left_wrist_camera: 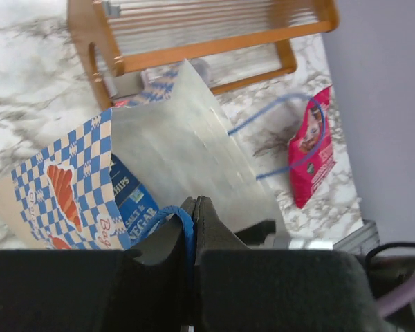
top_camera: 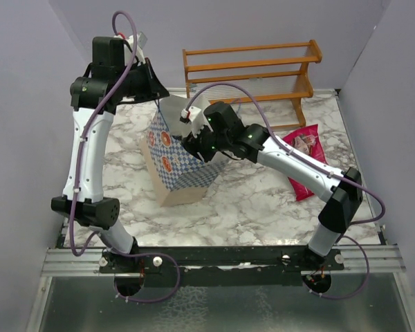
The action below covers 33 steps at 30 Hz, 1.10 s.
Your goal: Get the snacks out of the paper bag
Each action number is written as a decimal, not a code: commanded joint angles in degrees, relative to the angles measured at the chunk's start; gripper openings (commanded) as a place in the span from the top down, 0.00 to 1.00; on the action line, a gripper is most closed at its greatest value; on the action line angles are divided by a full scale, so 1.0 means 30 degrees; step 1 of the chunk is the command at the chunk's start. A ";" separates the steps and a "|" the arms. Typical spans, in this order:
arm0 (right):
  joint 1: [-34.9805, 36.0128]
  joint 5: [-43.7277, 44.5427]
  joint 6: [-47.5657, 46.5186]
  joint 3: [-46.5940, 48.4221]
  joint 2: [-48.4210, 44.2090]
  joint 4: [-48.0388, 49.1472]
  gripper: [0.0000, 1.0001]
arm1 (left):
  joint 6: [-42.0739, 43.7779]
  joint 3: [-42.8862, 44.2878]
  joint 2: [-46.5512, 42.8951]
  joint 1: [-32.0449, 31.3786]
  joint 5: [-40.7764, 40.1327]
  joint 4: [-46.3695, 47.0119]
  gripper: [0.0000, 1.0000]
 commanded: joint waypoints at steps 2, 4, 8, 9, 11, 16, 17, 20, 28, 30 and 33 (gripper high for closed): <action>0.0042 -0.3481 -0.0507 -0.0152 -0.0422 0.0869 0.43 | -0.2442 0.0983 0.1768 0.0083 0.3694 0.5732 1.00; 0.0042 -0.4150 -0.0228 -0.0568 -0.0684 0.1818 0.43 | -0.2959 0.1331 0.2462 -0.0020 0.4823 0.6278 1.00; 0.0042 -0.4066 0.0985 -0.1051 -0.0854 0.3437 0.42 | -0.3375 0.2122 0.3288 -0.0658 0.5987 0.6334 1.00; 0.0042 -0.3884 0.1299 -0.1202 -0.0922 0.3794 0.41 | -0.3481 0.2072 0.3361 -0.0846 0.6200 0.6385 1.00; 0.0006 -0.3097 0.1892 -0.1766 -0.1179 0.4151 0.41 | -0.4146 0.1565 0.3383 -0.1329 0.6829 0.6952 1.00; -0.1224 -0.0443 0.3676 -0.4437 -0.3266 0.4288 0.41 | -0.5534 0.1225 0.3542 -0.2519 0.7638 0.8174 1.00; -0.1584 -0.0354 0.3935 -0.5012 -0.3825 0.4311 0.42 | -0.5842 0.1035 0.3469 -0.2643 0.7721 0.8490 1.00; -0.2348 -0.0418 0.4547 -0.6435 -0.5146 0.4309 0.43 | -0.6498 0.0534 0.2999 -0.2688 0.7562 0.9160 1.00; -0.2594 -0.2385 0.4827 -0.6639 -0.4670 0.4867 0.44 | -0.5891 0.0409 0.1414 -0.0379 0.7202 0.7005 1.00; -0.2595 -0.3544 0.4996 -0.6082 -0.3944 0.5113 0.44 | -0.5767 0.0699 0.0747 0.1147 0.7919 0.6583 1.00; -0.2595 -0.4597 0.5256 -0.4960 -0.2833 0.5435 0.46 | -0.5709 0.1478 0.0615 0.2819 0.9431 0.6038 1.00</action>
